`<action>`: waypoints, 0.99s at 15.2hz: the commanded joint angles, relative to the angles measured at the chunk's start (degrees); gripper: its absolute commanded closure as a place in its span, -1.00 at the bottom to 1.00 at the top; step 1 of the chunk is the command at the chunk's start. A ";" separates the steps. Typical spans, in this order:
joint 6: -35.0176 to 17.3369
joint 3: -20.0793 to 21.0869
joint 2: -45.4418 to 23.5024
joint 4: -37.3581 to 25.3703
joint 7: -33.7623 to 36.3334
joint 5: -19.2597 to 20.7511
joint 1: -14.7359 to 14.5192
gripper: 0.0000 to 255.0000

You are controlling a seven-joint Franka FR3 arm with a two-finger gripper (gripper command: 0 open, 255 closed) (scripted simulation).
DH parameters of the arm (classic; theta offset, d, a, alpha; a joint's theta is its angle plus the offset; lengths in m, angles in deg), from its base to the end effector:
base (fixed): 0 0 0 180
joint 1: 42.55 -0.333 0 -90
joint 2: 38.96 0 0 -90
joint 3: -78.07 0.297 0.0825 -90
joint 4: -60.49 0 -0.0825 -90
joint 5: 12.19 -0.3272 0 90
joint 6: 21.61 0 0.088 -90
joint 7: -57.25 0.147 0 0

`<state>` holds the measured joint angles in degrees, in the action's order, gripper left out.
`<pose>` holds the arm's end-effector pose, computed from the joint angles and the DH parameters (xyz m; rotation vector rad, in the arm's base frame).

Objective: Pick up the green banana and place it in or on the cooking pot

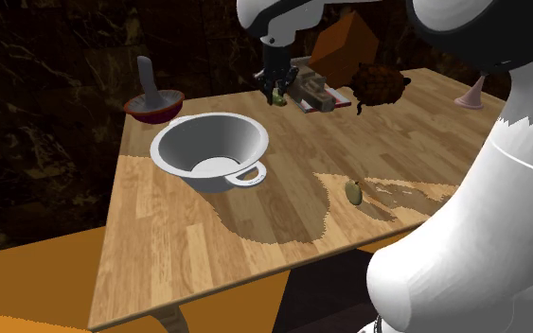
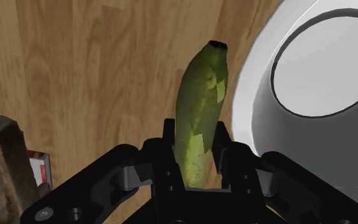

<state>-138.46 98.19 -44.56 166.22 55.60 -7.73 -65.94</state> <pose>0.4048 0.3682 0.4437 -2.8778 -1.2448 -0.1717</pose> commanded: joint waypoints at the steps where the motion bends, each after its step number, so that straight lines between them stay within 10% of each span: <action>1: 0.35 1.25 -0.20 -0.36 3.12 0.53 -1.64 1.00; 15: 3.12 8.59 -5.58 -6.30 23.20 5.82 -13.09 1.00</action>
<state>-136.11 106.38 -48.67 161.84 77.19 -2.79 -77.99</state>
